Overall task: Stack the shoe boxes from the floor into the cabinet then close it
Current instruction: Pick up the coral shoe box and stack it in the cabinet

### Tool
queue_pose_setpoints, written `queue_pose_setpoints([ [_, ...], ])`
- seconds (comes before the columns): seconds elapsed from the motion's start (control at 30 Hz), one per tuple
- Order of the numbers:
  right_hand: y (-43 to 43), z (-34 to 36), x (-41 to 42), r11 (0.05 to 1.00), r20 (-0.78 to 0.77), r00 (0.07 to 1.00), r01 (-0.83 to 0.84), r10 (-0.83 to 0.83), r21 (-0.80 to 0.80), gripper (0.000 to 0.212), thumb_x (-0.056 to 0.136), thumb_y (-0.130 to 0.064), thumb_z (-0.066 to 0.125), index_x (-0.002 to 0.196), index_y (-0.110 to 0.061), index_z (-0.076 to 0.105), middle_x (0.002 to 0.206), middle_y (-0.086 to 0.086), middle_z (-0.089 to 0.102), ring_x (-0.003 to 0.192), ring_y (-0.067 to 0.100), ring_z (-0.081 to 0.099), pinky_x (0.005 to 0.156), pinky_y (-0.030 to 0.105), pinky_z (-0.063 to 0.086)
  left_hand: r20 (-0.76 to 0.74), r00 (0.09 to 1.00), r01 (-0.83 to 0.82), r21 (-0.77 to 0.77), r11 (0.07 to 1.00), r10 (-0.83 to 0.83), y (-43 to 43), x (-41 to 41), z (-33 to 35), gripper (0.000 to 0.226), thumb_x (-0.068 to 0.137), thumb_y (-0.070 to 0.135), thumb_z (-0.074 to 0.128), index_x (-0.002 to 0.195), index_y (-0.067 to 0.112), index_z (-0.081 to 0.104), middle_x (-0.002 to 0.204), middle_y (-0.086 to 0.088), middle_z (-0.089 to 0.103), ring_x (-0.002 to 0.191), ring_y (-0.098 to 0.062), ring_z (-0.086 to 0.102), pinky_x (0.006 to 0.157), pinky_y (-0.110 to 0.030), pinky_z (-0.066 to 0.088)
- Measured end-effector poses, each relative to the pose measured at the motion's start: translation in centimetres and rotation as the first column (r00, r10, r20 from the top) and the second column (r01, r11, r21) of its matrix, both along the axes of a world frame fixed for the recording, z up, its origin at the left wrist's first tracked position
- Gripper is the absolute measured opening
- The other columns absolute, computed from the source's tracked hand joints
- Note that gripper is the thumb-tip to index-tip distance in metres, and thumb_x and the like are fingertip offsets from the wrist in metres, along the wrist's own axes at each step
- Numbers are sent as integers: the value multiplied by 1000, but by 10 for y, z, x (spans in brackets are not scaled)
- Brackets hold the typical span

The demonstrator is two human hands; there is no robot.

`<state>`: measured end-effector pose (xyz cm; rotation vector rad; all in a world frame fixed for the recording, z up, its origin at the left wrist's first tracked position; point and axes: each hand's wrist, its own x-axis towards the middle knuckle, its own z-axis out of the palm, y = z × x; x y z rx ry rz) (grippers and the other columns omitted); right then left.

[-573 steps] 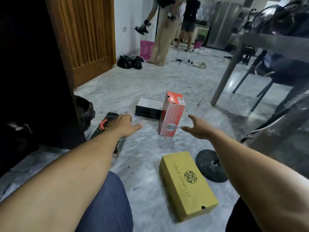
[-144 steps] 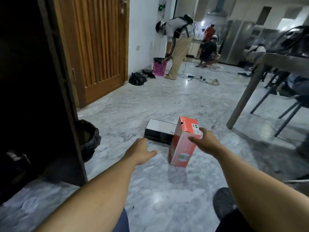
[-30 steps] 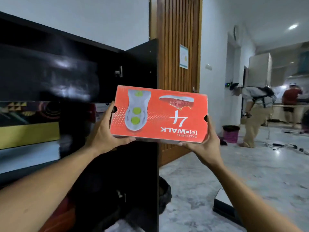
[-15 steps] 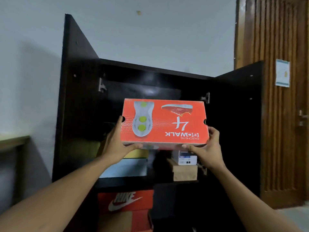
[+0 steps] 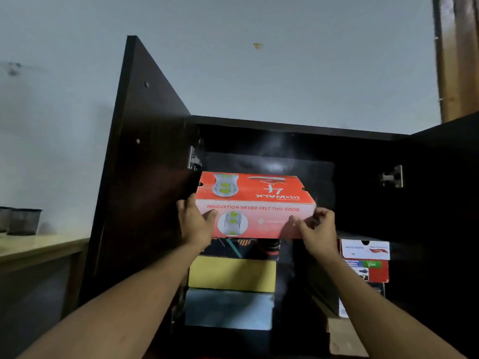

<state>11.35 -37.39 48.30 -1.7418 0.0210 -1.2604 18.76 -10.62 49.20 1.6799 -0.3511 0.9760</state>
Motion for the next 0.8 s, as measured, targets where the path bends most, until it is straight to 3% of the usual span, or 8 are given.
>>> queue_pose_setpoints([
  [0.13, -9, 11, 44, 996, -59, 994, -85, 86, 23, 51, 85, -6, 76, 127, -10, 48, 122, 4, 59, 104, 17, 61, 92, 32, 51, -13, 999, -44, -6, 999, 43, -15, 33, 8, 75, 87, 13, 70, 152, 11, 32, 147, -15, 37, 132, -35, 42, 104, -43, 41],
  [0.27, -19, 13, 77, 995, -150, 985, -92, 87, -29, 51, 84, -9, 76, 131, -9, 58, 126, 9, 63, 108, 23, 65, 100, 38, 52, 13, 998, -63, 98, 993, 62, -28, 60, -5, 64, 81, 16, 71, 139, 12, 43, 142, -11, 41, 131, -31, 38, 100, -42, 43],
  [0.37, -25, 9, 92, 987, -243, 961, -148, 130, -55, 60, 79, -19, 82, 133, -19, 54, 128, 11, 62, 109, 23, 65, 100, 38, 52, 32, 994, -109, 252, 962, 104, -34, 83, -16, 60, 79, 28, 72, 132, 10, 49, 151, -6, 32, 141, -27, 28, 109, -41, 38],
  [0.47, -21, 1, 103, 976, -304, 947, -155, 102, -154, 77, 74, -33, 83, 142, -25, 46, 135, 6, 49, 119, 19, 58, 108, 36, 46, -14, 988, -132, 414, 901, 151, -36, 106, -26, 74, 80, 41, 75, 140, 10, 45, 161, -3, 16, 149, -23, 15, 115, -40, 33],
  [0.57, -18, -6, 118, 963, -305, 952, -74, -10, -260, 70, 87, -23, 71, 150, -19, 41, 138, 5, 35, 123, 19, 49, 110, 27, 37, -57, 986, -109, 488, 866, 156, -39, 123, -34, 80, 80, 47, 75, 144, 11, 42, 155, -3, 20, 143, -23, 25, 110, -36, 35],
  [0.67, -20, -10, 136, 954, -339, 939, -50, -55, -295, 73, 90, -23, 67, 154, -16, 33, 151, 7, 29, 134, 27, 45, 112, 36, 40, -73, 986, -86, 545, 834, 149, -43, 141, -41, 84, 79, 50, 74, 144, 10, 39, 150, -3, 23, 140, -24, 29, 109, -35, 37],
  [0.8, -30, -15, 156, 939, -378, 921, -45, -93, -342, 72, 90, -25, 65, 154, -16, 33, 160, 3, 20, 140, 27, 39, 112, 34, 38, -119, 979, -70, 579, 812, 168, -48, 158, -49, 92, 80, 58, 69, 149, 11, 32, 152, -1, 21, 142, -24, 23, 112, -36, 33],
])
